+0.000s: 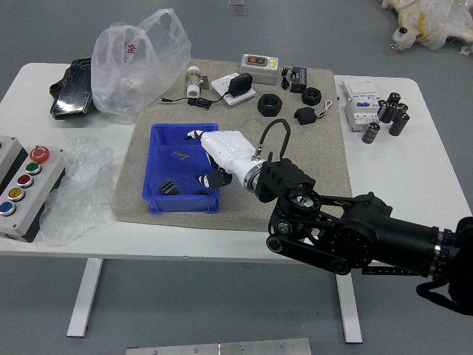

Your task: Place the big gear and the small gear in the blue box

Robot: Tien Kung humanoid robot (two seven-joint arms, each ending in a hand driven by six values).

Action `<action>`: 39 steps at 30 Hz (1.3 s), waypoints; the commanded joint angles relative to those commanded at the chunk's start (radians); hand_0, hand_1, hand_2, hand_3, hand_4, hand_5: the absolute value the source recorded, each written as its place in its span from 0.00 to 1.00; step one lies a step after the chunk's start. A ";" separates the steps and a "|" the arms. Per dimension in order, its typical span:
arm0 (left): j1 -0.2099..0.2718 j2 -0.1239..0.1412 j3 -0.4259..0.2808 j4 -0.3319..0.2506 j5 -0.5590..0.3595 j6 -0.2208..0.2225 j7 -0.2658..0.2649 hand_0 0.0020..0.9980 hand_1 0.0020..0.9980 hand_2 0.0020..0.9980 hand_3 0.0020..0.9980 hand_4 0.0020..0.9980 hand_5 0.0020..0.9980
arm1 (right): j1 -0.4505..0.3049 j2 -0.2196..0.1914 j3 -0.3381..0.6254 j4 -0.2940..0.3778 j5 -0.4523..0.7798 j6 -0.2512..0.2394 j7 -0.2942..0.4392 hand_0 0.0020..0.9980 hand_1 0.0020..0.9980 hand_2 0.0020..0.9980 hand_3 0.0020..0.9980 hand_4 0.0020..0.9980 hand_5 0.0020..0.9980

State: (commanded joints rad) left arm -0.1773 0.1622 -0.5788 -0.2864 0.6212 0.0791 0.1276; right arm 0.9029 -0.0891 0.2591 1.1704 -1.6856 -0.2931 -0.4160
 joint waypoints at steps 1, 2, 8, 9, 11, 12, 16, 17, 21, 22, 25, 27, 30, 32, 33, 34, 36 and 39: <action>0.000 0.000 0.000 0.000 0.000 0.000 0.000 0.68 0.41 0.52 0.74 0.67 0.29 | -0.001 -0.001 0.011 -0.004 0.000 -0.010 0.004 0.09 0.13 0.17 1.00 0.97 0.30; -0.001 0.000 0.001 0.000 0.000 0.000 0.000 0.68 0.41 0.52 0.74 0.67 0.29 | -0.001 -0.003 0.020 -0.007 0.001 -0.020 0.007 0.09 0.13 0.17 1.00 0.97 0.30; -0.002 -0.001 0.002 0.000 -0.001 0.000 -0.001 0.68 0.41 0.52 0.74 0.67 0.29 | -0.005 -0.013 0.076 -0.020 -0.002 -0.061 0.018 0.08 0.13 0.16 1.00 1.00 0.37; -0.002 -0.001 0.001 0.001 -0.001 0.000 -0.001 0.68 0.41 0.52 0.74 0.67 0.29 | -0.008 -0.015 0.091 -0.020 0.001 -0.069 0.023 0.08 0.13 0.16 1.00 1.00 0.37; -0.001 -0.001 0.003 0.001 -0.003 0.000 -0.002 0.68 0.41 0.52 0.74 0.67 0.29 | -0.017 -0.025 0.127 -0.012 0.032 -0.094 0.052 0.08 0.13 0.16 1.00 1.00 0.37; -0.001 -0.001 0.003 0.001 -0.003 0.000 -0.002 0.68 0.41 0.52 0.74 0.67 0.29 | -0.023 -0.031 0.147 -0.006 0.056 -0.108 0.072 0.11 0.13 0.18 1.00 1.00 0.67; -0.001 -0.002 0.004 0.001 -0.006 0.000 -0.003 0.68 0.41 0.52 0.74 0.67 0.29 | -0.056 -0.062 0.241 0.006 0.209 -0.101 0.209 0.11 0.13 0.18 1.00 1.00 0.67; 0.000 -0.003 0.005 0.001 -0.006 0.000 -0.003 0.68 0.41 0.52 0.74 0.67 0.29 | -0.069 -0.069 0.268 0.002 0.249 -0.073 0.248 0.11 0.13 0.18 1.00 1.00 0.67; 0.000 -0.004 0.006 0.001 -0.009 0.001 -0.003 0.68 0.41 0.52 0.74 0.67 0.29 | -0.125 -0.081 0.349 -0.012 0.405 0.079 0.404 0.14 0.16 0.22 0.97 1.00 1.00; 0.001 -0.004 0.005 0.001 -0.008 0.001 -0.003 0.68 0.41 0.52 0.74 0.67 0.29 | -0.139 -0.083 0.368 -0.016 0.441 0.115 0.438 0.14 0.16 0.22 0.97 1.00 1.00; 0.002 -0.005 0.003 0.001 -0.008 0.000 -0.003 0.68 0.41 0.52 0.74 0.67 0.29 | -0.169 -0.086 0.398 -0.023 0.561 0.235 0.532 0.12 0.14 0.18 0.90 1.00 1.00; 0.002 -0.005 0.003 0.001 -0.008 0.000 -0.004 0.68 0.41 0.52 0.74 0.67 0.29 | -0.183 -0.088 0.408 -0.026 0.639 0.313 0.582 0.12 0.14 0.18 0.90 1.00 1.00; 0.001 -0.006 0.006 0.002 -0.011 -0.001 -0.006 0.68 0.41 0.52 0.74 0.67 0.29 | -0.195 -0.090 0.414 -0.029 0.753 0.414 0.633 0.11 0.14 0.16 0.83 1.00 1.00; 0.001 -0.006 0.008 0.002 -0.013 0.000 -0.007 0.68 0.41 0.52 0.74 0.67 0.29 | -0.200 -0.091 0.416 -0.030 0.831 0.471 0.646 0.11 0.14 0.16 0.83 1.00 1.00; 0.001 -0.007 0.008 0.002 -0.013 0.000 -0.007 0.68 0.41 0.52 0.74 0.67 0.29 | -0.202 -0.092 0.416 -0.030 0.872 0.499 0.651 0.11 0.14 0.16 0.83 1.00 1.00; 0.001 -0.007 0.008 0.001 -0.013 0.000 -0.007 0.68 0.41 0.52 0.74 0.67 0.29 | -0.202 -0.091 0.417 -0.031 0.908 0.521 0.653 0.11 0.14 0.16 0.83 1.00 1.00; 0.002 -0.008 0.007 0.001 -0.013 0.000 -0.006 0.68 0.41 0.52 0.74 0.67 0.29 | -0.202 -0.087 0.421 -0.036 0.984 0.561 0.657 0.11 0.14 0.15 0.82 1.00 1.00; 0.002 -0.009 0.007 0.001 -0.012 0.000 -0.005 0.68 0.41 0.52 0.74 0.67 0.29 | -0.200 -0.080 0.426 -0.044 1.089 0.583 0.664 0.11 0.14 0.15 0.82 1.00 1.00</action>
State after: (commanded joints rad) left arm -0.1751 0.1534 -0.5719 -0.2854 0.6089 0.0790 0.1224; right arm 0.7030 -0.1694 0.6849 1.1263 -0.5962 0.2902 0.2478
